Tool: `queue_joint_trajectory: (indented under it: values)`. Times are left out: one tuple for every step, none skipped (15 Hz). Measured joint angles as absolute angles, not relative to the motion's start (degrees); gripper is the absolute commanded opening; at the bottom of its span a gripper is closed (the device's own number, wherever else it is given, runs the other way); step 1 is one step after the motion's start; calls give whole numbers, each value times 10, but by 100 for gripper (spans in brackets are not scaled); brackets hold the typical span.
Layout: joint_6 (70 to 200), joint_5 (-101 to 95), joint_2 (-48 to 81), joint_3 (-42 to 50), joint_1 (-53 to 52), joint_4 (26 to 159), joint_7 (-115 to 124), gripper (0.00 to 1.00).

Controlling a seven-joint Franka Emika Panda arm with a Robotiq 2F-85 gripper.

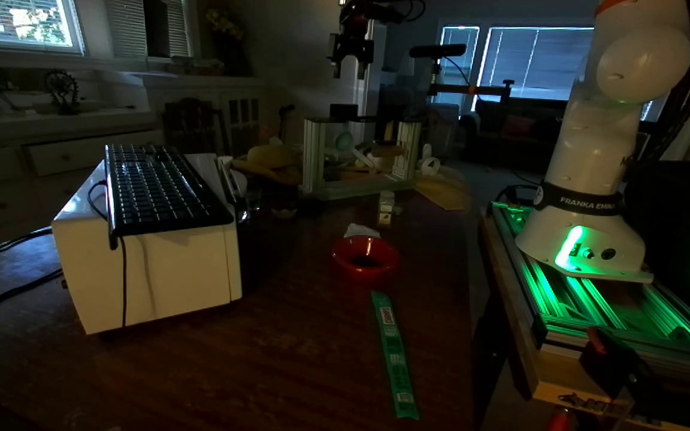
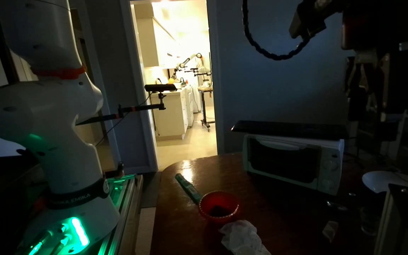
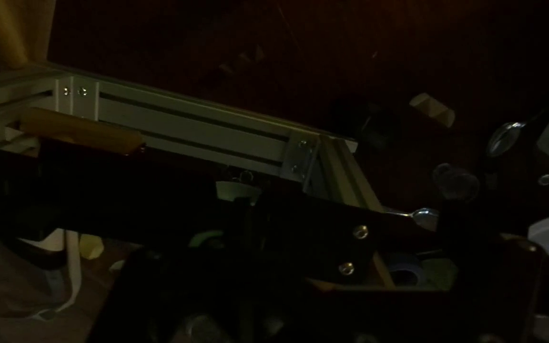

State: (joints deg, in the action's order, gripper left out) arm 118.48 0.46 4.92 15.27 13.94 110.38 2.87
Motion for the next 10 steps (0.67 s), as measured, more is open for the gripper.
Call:
queue_joint_trajectory:
  values:
    - [1185, 5, 64, 156, 145, 1092, 37, 100]
    - [1185, 5, 78, 158, 150, 1080, 45, 100]
    - [1185, 5, 90, 162, 154, 1070, 51, 100]
    - [1184, 5, 102, 164, 159, 1061, 56, 100]
    - [1184, 6, 112, 166, 163, 1052, 58, 100]
    - [1184, 7, 121, 168, 167, 1045, 58, 100]
    - [1184, 8, 129, 170, 172, 1039, 58, 100]
    - [1184, 8, 135, 171, 176, 1033, 60, 100]
    - [1184, 8, 141, 172, 180, 1029, 62, 100]
    - [1184, 9, 146, 174, 183, 1025, 64, 100]
